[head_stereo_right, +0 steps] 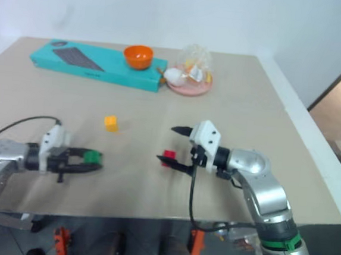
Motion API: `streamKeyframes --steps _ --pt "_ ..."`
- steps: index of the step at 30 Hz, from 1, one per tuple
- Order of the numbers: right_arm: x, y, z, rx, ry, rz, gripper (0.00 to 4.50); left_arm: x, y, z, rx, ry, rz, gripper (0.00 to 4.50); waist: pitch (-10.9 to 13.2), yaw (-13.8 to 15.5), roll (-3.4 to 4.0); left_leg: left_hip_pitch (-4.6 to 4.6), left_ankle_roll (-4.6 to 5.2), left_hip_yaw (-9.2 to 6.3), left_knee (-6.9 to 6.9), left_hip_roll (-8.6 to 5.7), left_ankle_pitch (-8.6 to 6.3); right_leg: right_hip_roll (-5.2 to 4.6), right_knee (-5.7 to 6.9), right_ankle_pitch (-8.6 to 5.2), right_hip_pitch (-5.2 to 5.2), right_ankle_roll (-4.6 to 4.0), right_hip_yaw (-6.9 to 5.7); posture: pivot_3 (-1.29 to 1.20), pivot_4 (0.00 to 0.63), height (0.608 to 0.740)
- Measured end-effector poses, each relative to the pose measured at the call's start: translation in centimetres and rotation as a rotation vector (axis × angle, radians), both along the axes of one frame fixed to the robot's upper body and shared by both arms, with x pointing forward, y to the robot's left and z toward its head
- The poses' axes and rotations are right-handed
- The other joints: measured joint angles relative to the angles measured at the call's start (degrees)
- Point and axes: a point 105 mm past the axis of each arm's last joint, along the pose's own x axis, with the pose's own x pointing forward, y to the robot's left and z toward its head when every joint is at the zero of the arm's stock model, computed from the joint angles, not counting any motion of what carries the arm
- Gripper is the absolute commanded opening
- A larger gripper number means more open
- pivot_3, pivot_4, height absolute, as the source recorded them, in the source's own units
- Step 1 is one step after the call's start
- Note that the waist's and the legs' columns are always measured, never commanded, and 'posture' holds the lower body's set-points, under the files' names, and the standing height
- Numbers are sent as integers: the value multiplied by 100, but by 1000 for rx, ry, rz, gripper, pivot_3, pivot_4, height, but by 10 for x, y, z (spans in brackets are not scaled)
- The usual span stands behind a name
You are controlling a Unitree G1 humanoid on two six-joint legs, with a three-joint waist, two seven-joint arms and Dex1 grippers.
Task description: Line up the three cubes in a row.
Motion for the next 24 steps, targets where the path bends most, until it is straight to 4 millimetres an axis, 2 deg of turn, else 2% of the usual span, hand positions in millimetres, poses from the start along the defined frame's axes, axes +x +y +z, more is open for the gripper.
streamKeyframes --steps 2,5,12,16,24 --pt "0 0 1 -1 -8 -2 4500 -1 -19 0 -16 1 -49 1353 -1 -12 -3 0 0 5 3 -8 0 4 0 3 0 3 9 0 150 740" --pt "2 -3 1 -8 -21 -18 4500 5 -29 5 -23 -16 -69 1353 -1 -49 -2 3 0 9 1 -8 0 11 0 6 -6 4 20 0 150 740" --pt "3 -5 1 -16 -26 -34 4500 22 -44 -5 0 -2 -98 1353 -1 -37 -2 3 0 5 -2 -1 0 31 0 5 -6 1 16 0 150 740" --pt "3 -7 -4 -20 -14 -46 4500 35 -51 -3 -11 -32 -95 1353 -1 -36 -2 2 0 9 0 -10 0 25 0 5 -5 2 22 0 150 740" --pt "3 -10 -7 -28 -8 -66 4500 40 -71 -14 -26 -22 -133 1353 -1 -38 -2 0 0 10 0 -15 0 23 -1 5 -6 4 25 0 150 740"
